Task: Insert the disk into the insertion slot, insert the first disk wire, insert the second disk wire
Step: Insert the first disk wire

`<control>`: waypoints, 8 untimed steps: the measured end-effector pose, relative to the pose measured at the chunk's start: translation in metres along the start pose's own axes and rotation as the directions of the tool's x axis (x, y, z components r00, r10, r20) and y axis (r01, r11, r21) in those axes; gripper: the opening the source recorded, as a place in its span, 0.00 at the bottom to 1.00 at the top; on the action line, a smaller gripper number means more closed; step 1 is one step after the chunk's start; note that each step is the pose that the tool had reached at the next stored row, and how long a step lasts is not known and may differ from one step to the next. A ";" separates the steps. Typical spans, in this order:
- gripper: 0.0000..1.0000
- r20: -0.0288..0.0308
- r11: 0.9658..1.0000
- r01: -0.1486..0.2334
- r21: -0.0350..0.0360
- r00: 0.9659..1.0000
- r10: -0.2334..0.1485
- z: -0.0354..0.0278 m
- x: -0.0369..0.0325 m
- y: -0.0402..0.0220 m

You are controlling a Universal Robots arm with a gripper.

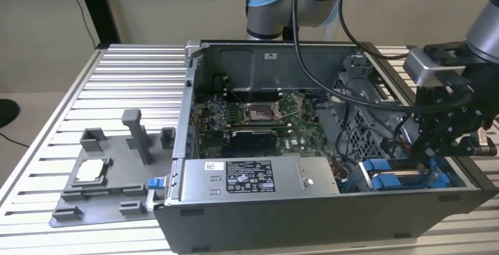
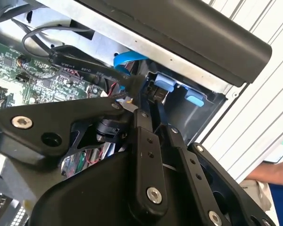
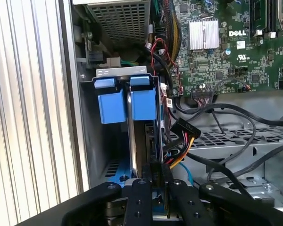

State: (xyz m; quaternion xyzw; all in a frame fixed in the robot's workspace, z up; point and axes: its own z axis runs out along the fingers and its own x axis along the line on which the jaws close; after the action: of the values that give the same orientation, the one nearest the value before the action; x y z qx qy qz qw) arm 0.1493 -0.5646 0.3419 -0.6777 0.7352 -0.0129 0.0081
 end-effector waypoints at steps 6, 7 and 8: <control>0.00 0.008 1.000 0.004 0.002 1.000 -0.004 0.0012 0.0001 -0.0005; 0.00 0.010 1.000 0.004 0.003 1.000 -0.004 0.0014 0.0002 -0.0005; 0.00 0.012 1.000 0.004 0.002 1.000 -0.004 0.0018 0.0002 -0.0005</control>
State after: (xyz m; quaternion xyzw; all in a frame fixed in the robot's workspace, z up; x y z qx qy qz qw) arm 0.1498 -0.5649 0.3401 -0.6793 0.7337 -0.0098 0.0133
